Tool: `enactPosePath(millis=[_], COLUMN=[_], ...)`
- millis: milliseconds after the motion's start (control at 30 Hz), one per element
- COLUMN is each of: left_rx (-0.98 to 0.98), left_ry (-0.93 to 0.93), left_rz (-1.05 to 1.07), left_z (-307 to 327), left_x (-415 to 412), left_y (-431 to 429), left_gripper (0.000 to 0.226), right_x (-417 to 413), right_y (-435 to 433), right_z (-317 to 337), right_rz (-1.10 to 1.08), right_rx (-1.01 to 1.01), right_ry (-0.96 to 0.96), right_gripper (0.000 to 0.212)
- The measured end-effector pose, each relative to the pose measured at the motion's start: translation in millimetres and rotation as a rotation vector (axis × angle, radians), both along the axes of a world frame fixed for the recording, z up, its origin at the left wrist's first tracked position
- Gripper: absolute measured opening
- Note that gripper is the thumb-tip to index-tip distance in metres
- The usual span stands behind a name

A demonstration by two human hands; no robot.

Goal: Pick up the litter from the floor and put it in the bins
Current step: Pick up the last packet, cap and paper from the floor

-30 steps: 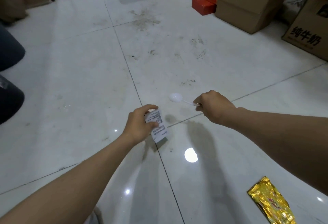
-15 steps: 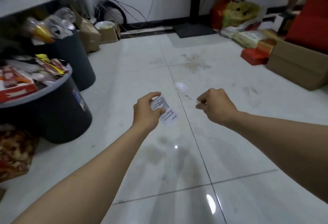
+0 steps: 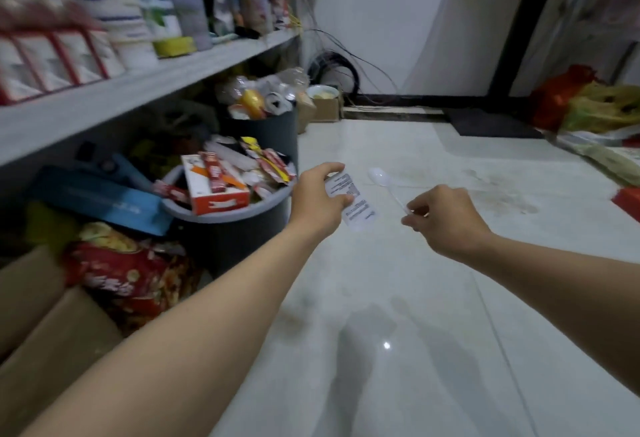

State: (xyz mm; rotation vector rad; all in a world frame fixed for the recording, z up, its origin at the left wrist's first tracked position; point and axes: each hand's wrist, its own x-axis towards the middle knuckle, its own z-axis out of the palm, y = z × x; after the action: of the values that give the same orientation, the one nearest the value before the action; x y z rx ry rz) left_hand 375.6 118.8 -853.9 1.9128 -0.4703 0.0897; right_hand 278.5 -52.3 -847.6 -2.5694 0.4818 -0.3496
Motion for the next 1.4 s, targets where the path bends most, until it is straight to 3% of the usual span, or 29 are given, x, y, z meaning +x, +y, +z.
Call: enactPosePath(millis=[433, 667, 1033, 1400], left_rx=[0.087, 0.186, 0.445, 0.684], left_ry=[-0.049, -0.005, -0.170, -0.317], left_rz=[0.346, 0.348, 0.357, 0.285], left_z=[43.9, 22.3, 17.9, 26.3], left_x=[114.3, 134.7, 136.6, 111.0], left_y=[146.3, 161.9, 192.1, 195.6], left_gripper=[0.045, 0.052, 0.042, 0.046], right_x=[121.5, 156.3, 201.1, 211.8], right_y=[121.9, 142.1, 191.5, 199.6], right_z=[29.8, 37.3, 35.8, 28.9], right_rz=[0.227, 0.212, 0.223, 0.226], right_rx=[0.012, 0.066, 0.032, -0.161], right_ry=[-0.077, -0.100, -0.047, -0.023], right_gripper=[0.015, 0.019, 0.018, 0.027])
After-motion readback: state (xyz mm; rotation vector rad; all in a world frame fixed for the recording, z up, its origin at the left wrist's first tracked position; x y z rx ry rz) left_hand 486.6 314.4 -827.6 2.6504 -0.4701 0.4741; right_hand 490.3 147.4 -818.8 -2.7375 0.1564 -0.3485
